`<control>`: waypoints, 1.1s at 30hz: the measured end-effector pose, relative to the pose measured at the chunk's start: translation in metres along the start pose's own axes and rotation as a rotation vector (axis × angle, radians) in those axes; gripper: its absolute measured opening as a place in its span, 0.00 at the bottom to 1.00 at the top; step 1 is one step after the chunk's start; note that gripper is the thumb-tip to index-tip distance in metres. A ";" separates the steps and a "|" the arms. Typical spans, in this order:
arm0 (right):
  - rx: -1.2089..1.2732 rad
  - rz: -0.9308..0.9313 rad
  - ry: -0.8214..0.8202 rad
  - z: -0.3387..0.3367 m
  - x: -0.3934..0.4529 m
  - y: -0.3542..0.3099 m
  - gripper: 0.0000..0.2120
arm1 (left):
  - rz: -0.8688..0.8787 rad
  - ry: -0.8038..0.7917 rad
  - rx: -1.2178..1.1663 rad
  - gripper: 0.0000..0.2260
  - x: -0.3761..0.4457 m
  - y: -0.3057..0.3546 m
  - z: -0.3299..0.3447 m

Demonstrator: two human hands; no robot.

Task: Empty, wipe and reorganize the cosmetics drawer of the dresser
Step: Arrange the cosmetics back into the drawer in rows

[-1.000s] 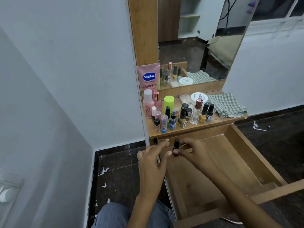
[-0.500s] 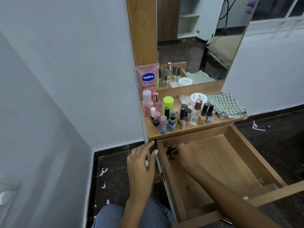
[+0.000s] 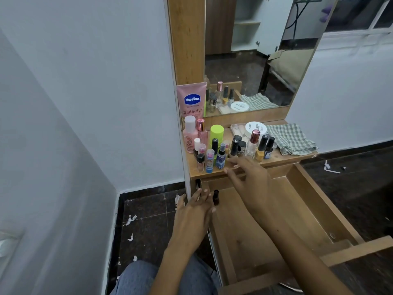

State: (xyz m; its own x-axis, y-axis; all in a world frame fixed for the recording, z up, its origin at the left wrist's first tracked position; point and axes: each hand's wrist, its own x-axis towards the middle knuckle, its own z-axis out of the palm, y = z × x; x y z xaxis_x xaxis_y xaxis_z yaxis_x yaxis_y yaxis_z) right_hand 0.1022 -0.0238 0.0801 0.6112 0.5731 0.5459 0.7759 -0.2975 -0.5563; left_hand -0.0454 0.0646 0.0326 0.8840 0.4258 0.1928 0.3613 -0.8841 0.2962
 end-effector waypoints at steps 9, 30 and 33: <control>0.018 0.051 0.135 -0.005 -0.002 0.010 0.15 | -0.051 -0.330 0.131 0.27 0.004 0.012 -0.017; 0.087 0.176 -0.050 -0.034 -0.011 -0.002 0.09 | -0.098 -0.399 0.180 0.29 0.008 0.017 -0.015; 0.037 0.322 -0.232 -0.013 -0.017 0.014 0.09 | -0.094 -0.374 0.157 0.29 0.006 0.017 -0.016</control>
State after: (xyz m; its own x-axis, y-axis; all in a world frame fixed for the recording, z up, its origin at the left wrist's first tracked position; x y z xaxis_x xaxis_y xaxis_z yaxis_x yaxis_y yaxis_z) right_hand 0.1052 -0.0475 0.0712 0.7676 0.6133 0.1860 0.5412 -0.4649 -0.7007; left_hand -0.0388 0.0546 0.0535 0.8815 0.4323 -0.1901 0.4606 -0.8758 0.1443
